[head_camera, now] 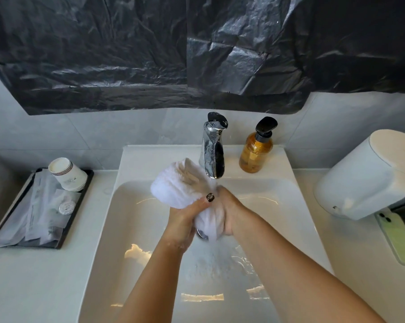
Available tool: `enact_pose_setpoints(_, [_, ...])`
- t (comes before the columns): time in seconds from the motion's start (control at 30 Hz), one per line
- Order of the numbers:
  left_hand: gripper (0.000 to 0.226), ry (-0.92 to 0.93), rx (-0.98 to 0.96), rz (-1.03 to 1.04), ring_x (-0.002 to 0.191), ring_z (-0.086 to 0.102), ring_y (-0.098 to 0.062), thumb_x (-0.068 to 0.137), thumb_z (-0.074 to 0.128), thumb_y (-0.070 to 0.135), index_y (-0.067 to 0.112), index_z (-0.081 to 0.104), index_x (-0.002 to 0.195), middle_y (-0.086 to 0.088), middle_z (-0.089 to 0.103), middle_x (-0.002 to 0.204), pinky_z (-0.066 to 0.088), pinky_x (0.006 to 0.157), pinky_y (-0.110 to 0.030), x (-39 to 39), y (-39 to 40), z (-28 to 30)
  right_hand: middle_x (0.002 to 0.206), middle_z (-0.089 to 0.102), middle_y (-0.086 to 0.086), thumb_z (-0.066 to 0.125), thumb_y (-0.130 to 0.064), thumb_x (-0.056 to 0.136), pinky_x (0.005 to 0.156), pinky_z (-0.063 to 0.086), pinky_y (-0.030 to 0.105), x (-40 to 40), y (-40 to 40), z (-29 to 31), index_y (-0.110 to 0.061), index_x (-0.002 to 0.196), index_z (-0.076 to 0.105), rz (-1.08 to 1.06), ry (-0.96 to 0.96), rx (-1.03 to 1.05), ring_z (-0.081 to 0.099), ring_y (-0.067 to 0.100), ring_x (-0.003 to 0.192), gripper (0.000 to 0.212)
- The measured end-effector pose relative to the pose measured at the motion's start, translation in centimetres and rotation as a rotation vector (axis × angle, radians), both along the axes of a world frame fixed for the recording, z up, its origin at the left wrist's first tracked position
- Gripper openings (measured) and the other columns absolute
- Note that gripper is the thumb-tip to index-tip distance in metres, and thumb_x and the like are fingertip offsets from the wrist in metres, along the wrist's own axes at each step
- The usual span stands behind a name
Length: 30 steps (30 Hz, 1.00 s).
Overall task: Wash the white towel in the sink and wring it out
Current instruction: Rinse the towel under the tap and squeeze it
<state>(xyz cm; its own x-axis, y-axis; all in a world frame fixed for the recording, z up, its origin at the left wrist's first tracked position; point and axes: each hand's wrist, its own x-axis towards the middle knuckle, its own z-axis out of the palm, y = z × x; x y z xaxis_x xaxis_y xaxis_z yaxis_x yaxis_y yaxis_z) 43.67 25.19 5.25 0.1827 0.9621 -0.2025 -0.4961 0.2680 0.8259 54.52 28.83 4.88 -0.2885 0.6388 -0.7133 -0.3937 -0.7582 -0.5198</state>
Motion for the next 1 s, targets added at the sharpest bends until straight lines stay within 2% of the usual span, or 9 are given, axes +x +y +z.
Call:
enact_pose_setpoints(0.1, [0.059,-0.016,-0.142,-0.064,0.106,0.063,-0.048,0.063,0.077,0.020,-0.005,0.064,0.116,-0.031,0.066,0.110,0.047,0.094,-0.062,0.7,-0.1,-0.9,0.076,0.069,0.012,0.050,-0.043,0.076,0.068,0.048,0.028,2.0,-1.8,-0.2,-0.013,0.080,0.064,0.168,-0.494,-0.031,0.066,0.026,0.070,0.033])
enact_pose_setpoints(0.17, [0.053,-0.128,-0.188,-0.173,0.104,0.059,-0.051,0.070,0.075,0.016,-0.008,0.059,0.115,-0.036,0.058,0.111,0.045,0.094,-0.063,0.8,0.0,-1.5,0.077,0.063,0.008,0.049,-0.042,0.069,0.064,0.041,0.028,3.8,-1.8,0.2,-0.016,0.078,0.058,0.127,-0.788,0.141,0.060,0.024,0.071,0.029])
enact_pose_setpoints(0.27, [0.052,-0.140,-0.246,-0.300,0.090,0.059,-0.038,0.067,0.080,0.018,-0.002,0.059,0.110,-0.026,0.056,0.102,0.047,0.082,-0.048,0.6,0.2,-1.5,0.089,0.064,0.001,0.051,-0.014,0.084,0.070,0.044,0.029,4.8,-0.8,1.7,-0.023,0.092,0.061,-0.158,-0.505,0.438,0.060,0.017,0.084,0.015])
enact_pose_setpoints(0.33, [0.049,0.066,-0.238,-0.351,0.082,0.064,-0.033,0.064,0.078,0.020,0.000,0.064,0.107,-0.020,0.064,0.092,0.049,0.079,-0.041,1.2,0.1,-0.7,0.089,0.069,-0.009,0.063,-0.016,0.080,0.069,0.047,0.022,4.0,-0.4,3.1,-0.025,0.098,0.064,-0.079,-0.403,0.598,0.064,0.009,0.086,0.020])
enact_pose_setpoints(0.43, [0.020,0.480,-0.170,-0.300,0.072,0.068,-0.005,0.078,0.074,0.008,0.018,0.064,0.092,0.002,0.070,0.083,0.053,0.067,-0.022,2.7,-0.3,-0.1,0.095,0.071,-0.015,0.087,-0.024,0.070,0.078,0.049,0.015,2.0,-0.3,2.9,-0.025,0.096,0.071,0.082,-0.572,0.689,0.066,0.001,0.092,0.031])
enact_pose_setpoints(0.6, [0.032,0.632,-0.129,-0.191,0.075,0.067,-0.017,0.073,0.081,-0.001,0.019,0.064,0.091,-0.001,0.070,0.086,0.059,0.068,-0.033,3.2,-0.9,-0.9,0.077,0.072,-0.005,0.086,-0.031,0.057,0.073,0.055,0.032,1.0,-0.2,2.1,-0.019,0.071,0.073,-0.017,-0.796,0.565,0.067,0.015,0.075,0.023])
enact_pose_setpoints(0.7, [0.024,0.581,-0.154,-0.226,0.081,0.071,-0.022,0.069,0.080,0.007,0.013,0.068,0.089,-0.007,0.073,0.086,0.060,0.081,-0.043,3.0,-0.7,-0.6,0.088,0.074,0.000,0.087,-0.016,0.068,0.076,0.054,0.030,1.2,-0.6,2.6,-0.016,0.087,0.075,-0.058,-0.689,0.498,0.069,0.016,0.084,0.022])
enact_pose_setpoints(0.83, [0.051,0.322,-0.242,-0.258,0.098,0.068,-0.046,0.051,0.078,0.017,-0.006,0.068,0.096,-0.030,0.070,0.097,0.054,0.088,-0.057,2.0,-0.3,0.3,0.107,0.067,0.008,0.065,0.007,0.082,0.077,0.050,0.032,3.6,-0.3,5.1,-0.001,0.114,0.063,-0.022,-0.666,0.537,0.063,0.023,0.090,0.033])
enact_pose_setpoints(1.0, [0.037,-0.046,-0.403,-0.270,0.080,0.067,-0.038,0.067,0.064,0.024,0.000,0.066,0.095,-0.025,0.068,0.093,0.046,0.062,-0.034,1.3,-0.5,1.8,0.132,0.055,0.001,0.051,-0.010,0.086,0.106,0.038,0.025,4.3,0.5,10.9,-0.010,0.135,0.054,-0.163,-1.157,1.136,0.050,0.015,0.126,0.049])
